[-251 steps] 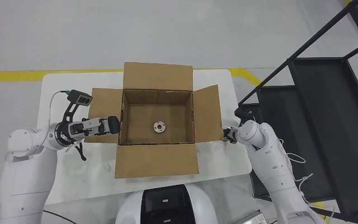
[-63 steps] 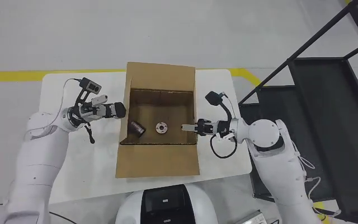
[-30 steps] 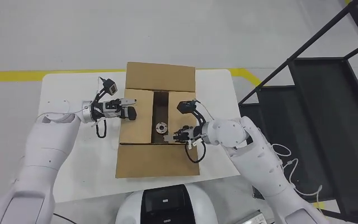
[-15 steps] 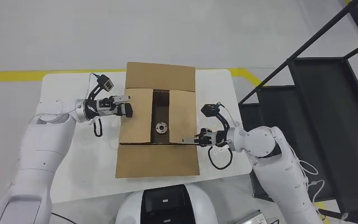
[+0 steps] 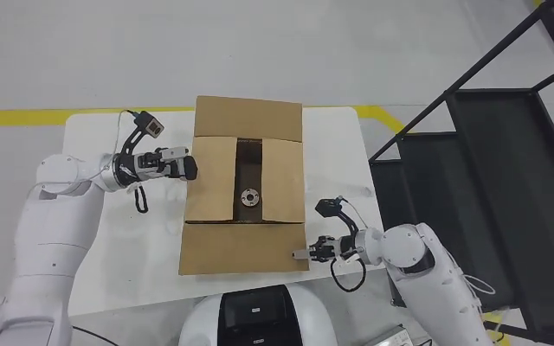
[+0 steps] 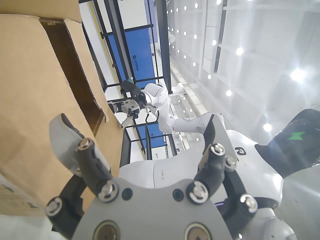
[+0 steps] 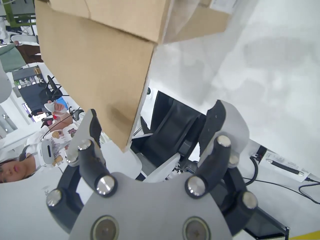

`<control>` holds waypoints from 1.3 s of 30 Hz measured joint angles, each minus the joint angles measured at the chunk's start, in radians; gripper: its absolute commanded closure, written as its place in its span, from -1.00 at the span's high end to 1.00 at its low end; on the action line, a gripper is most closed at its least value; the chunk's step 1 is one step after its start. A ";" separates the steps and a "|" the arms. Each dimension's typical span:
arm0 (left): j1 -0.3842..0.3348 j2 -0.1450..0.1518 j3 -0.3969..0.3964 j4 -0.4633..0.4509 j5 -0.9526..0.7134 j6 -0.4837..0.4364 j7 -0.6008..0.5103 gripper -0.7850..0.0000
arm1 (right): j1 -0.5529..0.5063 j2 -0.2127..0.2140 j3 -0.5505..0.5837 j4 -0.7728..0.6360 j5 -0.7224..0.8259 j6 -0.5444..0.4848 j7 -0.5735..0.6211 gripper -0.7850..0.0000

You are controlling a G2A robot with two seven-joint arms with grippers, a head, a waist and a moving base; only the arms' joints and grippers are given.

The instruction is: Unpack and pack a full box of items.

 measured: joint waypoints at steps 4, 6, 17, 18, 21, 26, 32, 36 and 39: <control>0.008 0.002 0.000 -0.008 0.002 0.000 0.007 1.00 | -0.018 0.008 0.013 -0.005 0.086 -0.074 0.047 1.00; 0.009 0.003 0.002 -0.009 0.004 -0.001 0.011 1.00 | -0.016 0.011 0.017 0.002 0.145 -0.105 0.076 1.00; 0.032 0.014 -0.018 -0.023 0.001 -0.010 0.021 1.00 | 0.078 0.024 -0.027 0.070 0.447 -0.183 0.249 1.00; 0.036 0.016 -0.022 -0.026 0.001 -0.010 0.021 1.00 | 0.090 0.025 -0.031 0.078 0.471 -0.183 0.254 1.00; 0.045 0.019 -0.028 -0.036 0.000 -0.006 0.025 1.00 | 0.116 0.027 -0.042 0.099 0.543 -0.187 0.268 1.00; 0.052 0.022 -0.030 -0.048 0.001 -0.003 0.030 1.00 | 0.170 0.027 -0.070 0.143 0.609 -0.184 0.267 1.00; 0.057 0.025 -0.028 -0.059 -0.001 0.002 0.033 1.00 | 0.224 0.028 -0.086 0.188 0.674 -0.188 0.242 1.00; 0.058 0.027 -0.024 -0.072 0.002 0.010 0.033 1.00 | 0.251 0.029 -0.086 0.204 0.683 -0.173 0.174 1.00; 0.059 0.028 -0.020 -0.084 0.003 0.011 0.030 1.00 | 0.276 0.028 -0.101 0.220 0.686 -0.148 0.128 1.00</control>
